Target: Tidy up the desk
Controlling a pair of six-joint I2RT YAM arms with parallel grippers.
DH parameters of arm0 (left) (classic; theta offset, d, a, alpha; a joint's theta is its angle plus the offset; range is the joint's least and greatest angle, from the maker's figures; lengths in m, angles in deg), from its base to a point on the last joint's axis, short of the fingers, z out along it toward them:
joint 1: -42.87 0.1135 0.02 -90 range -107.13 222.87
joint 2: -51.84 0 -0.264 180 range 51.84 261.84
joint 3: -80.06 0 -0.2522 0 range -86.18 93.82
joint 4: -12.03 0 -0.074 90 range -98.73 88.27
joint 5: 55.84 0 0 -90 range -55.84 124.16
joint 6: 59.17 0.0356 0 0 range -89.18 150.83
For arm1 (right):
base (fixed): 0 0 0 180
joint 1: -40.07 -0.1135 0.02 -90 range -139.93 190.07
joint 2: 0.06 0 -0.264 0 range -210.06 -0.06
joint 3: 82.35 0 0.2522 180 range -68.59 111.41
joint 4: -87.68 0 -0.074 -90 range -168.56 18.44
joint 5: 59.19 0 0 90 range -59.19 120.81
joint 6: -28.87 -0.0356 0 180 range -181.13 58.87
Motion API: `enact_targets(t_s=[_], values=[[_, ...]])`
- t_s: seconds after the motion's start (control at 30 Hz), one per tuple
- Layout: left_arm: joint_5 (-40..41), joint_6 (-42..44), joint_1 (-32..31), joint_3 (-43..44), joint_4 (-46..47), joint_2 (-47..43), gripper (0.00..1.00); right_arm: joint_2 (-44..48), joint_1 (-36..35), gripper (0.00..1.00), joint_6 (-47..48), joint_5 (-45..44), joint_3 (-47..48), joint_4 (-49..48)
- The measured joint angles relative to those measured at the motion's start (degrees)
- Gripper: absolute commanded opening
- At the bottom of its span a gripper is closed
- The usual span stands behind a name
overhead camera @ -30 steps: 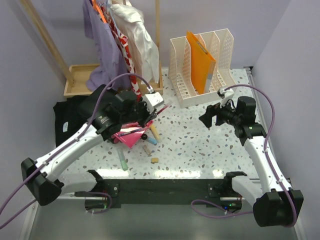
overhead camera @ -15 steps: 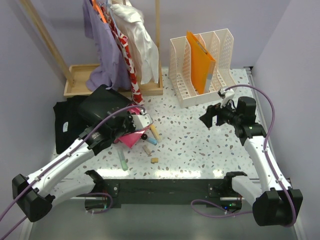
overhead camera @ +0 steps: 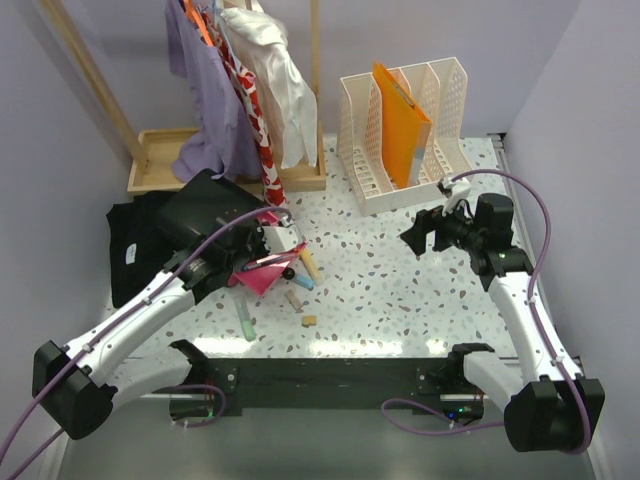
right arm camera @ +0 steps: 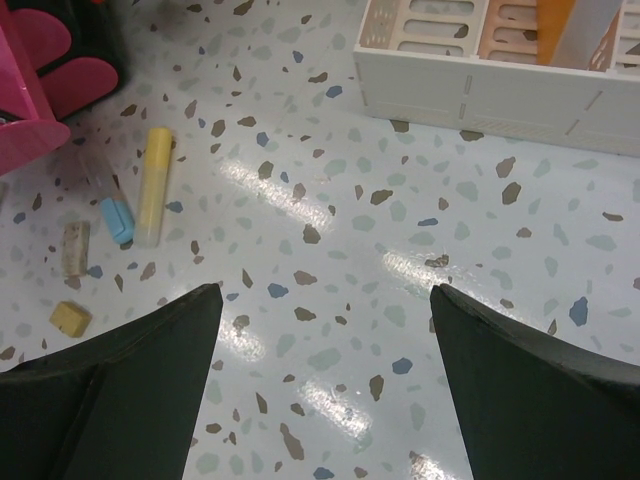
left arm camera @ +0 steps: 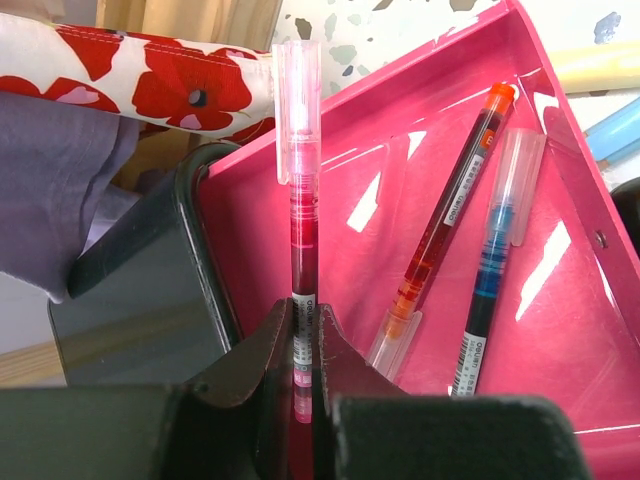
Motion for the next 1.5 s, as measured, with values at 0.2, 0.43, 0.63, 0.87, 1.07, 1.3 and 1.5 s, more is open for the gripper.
enact_targets(t_s=[0.2, 0.43, 0.63, 0.87, 1.07, 1.3, 1.5], values=[[0.0, 0.0, 0.3, -1.1, 0.9, 0.0, 0.14, 0.0, 0.0, 0.90, 0.0, 0.1, 0.0, 0.0], [0.5, -0.3, 0.4, -1.6, 0.9, -0.1, 0.25, 0.0, 0.0, 0.90, 0.0, 0.2, 0.0, 0.0], [0.4, -1.1, 0.3, -1.6, 0.8, -1.7, 0.32, 0.0, 0.0, 0.89, 0.0, 0.2, 0.0, 0.0], [-2.3, -4.4, 0.4, -0.8, 0.7, -4.6, 0.41, 0.0, 0.0, 0.90, 0.0, 0.2, 0.0, 0.0], [-7.8, -10.8, 0.4, 0.7, 0.9, -8.4, 0.58, 0.0, 0.1, 0.90, 0.0, 0.4, 0.0, 0.0], [-13.7, -25.8, 0.4, 1.2, 1.7, -11.7, 0.69, 0.0, 0.4, 0.90, 0.0, 0.4, 0.0, 0.0], [-18.4, -39.8, 0.4, 1.3, 2.7, -11.9, 0.74, 0.0, 0.4, 0.90, 0.1, 0.5, 0.0, 0.0]])
